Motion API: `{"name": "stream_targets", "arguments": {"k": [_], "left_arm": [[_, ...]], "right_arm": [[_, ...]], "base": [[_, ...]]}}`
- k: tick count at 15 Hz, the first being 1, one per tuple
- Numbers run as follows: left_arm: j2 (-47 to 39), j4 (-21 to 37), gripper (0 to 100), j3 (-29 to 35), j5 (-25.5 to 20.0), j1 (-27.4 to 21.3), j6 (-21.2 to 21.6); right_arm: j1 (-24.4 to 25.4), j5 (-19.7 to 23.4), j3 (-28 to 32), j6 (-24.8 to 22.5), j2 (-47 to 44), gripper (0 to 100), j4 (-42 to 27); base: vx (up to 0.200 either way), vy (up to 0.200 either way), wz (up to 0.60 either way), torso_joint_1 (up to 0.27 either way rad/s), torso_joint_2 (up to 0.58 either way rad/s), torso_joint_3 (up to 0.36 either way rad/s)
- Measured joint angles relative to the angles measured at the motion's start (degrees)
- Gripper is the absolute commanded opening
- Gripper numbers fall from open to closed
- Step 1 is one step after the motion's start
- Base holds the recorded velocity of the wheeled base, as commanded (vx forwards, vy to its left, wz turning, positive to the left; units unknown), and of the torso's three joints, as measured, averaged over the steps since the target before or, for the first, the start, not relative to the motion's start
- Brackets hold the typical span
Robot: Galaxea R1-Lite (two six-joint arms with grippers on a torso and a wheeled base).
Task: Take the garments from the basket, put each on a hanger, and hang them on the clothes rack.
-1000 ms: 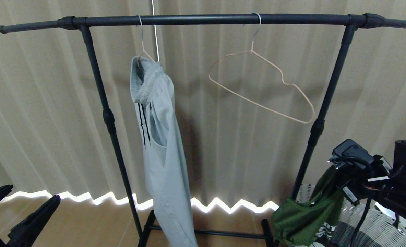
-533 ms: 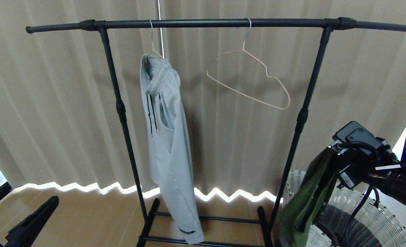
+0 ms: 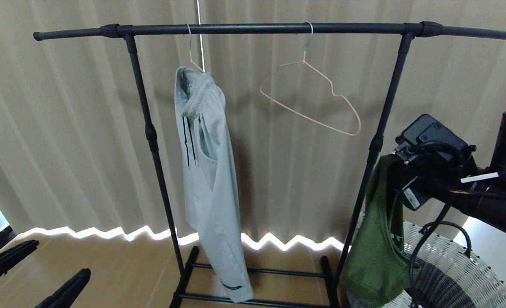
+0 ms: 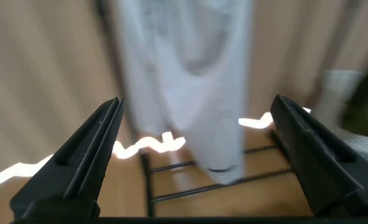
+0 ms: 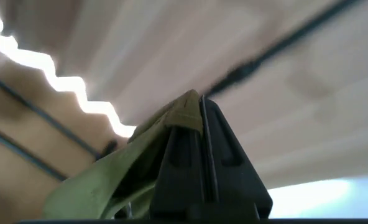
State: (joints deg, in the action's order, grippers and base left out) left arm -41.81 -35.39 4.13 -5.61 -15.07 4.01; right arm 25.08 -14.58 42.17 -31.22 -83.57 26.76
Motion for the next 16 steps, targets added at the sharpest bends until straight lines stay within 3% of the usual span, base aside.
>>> {"name": "stream_targets", "arguments": {"k": [3,8,12,16], "left_arm": [[-3.17,4.08,100,6.80,0.09,-7.01,-0.10],[-18.21,6.24,100,15.63,1.43,-17.65,-2.40],[-30.07,6.06,100,23.02,9.30,-29.99,-13.60],[-40.63,4.71,100,31.50,12.86,-38.24,-21.97]], "right_arm": [[6.40,0.00,3.85,4.78,-0.80,0,0.00],[15.91,0.00,8.41,10.81,-2.12,0,0.63],[20.39,0.44,9.26,12.34,-2.84,0,0.88],[22.82,1.61,9.87,13.87,-3.73,0,1.16]], "base": [[0.000,0.000,0.00,0.000,0.00,0.000],[0.000,0.000,0.00,0.000,0.00,0.000],[0.000,0.000,0.00,0.000,0.00,0.000],[0.000,0.000,0.00,0.000,0.00,0.000]]}}
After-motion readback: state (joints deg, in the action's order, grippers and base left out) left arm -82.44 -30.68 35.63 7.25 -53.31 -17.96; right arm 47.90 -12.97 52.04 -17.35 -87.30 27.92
